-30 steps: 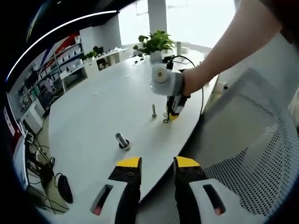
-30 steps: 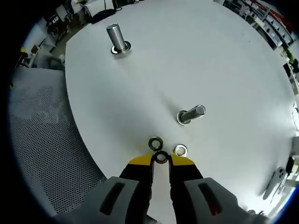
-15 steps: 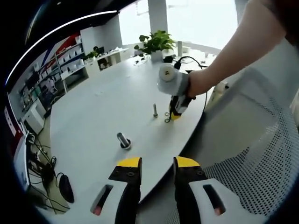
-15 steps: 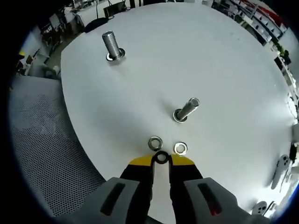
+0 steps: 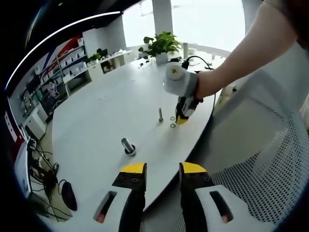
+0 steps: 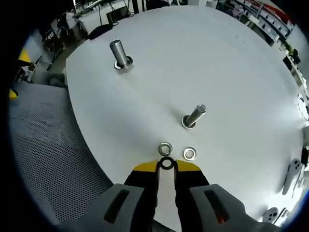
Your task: Place the washer onto the threaded stud by aligning its center hole with the stud, sliding it down to the base, and recovering from edge contact or off-axis alignment until the washer reaches the visible bottom stop.
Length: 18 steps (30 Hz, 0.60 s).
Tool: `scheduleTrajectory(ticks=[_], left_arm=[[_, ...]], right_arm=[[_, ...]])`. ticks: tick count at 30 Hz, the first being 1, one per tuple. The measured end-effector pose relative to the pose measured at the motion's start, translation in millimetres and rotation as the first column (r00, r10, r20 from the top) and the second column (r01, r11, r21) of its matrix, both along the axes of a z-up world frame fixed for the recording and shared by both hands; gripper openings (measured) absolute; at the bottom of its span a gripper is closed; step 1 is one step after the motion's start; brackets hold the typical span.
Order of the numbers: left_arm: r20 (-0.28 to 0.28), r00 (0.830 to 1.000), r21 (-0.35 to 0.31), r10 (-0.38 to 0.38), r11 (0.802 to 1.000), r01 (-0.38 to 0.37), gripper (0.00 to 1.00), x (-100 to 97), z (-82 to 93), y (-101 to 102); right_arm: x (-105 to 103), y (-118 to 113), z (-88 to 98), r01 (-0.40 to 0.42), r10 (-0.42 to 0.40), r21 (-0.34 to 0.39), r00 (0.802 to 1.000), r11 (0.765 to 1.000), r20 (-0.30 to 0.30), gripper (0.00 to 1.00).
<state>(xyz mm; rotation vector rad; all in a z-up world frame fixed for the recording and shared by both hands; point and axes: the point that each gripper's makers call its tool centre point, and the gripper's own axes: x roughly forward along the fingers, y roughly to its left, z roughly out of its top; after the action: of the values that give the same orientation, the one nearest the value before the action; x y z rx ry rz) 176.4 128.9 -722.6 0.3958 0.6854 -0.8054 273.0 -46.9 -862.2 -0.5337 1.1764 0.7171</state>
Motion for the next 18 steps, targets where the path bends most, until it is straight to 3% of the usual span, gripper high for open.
scheduleTrajectory(ticks=[12,15,18], left_arm=[[0.008,1.000,-0.029,0.015,0.999,-0.014,0.25,2.9,4.6,0.5],[0.010,1.000,-0.029,0.014,0.999,-0.013,0.25,2.8,4.7,0.3],[0.013,1.000,-0.035,0.015,0.999,-0.014,0.25,3.2,6.0,0.2]], right_arm=[[28.8,2.4,29.0,0.008,-0.010,0.028,0.996,1.000,0.093,0.14],[37.0,1.0,37.1,-0.047,0.046,0.000,0.985,0.999,0.164,0.14],[38.4,0.5,40.3,-0.048,0.048,-0.003,0.984,0.999,0.174,0.14]])
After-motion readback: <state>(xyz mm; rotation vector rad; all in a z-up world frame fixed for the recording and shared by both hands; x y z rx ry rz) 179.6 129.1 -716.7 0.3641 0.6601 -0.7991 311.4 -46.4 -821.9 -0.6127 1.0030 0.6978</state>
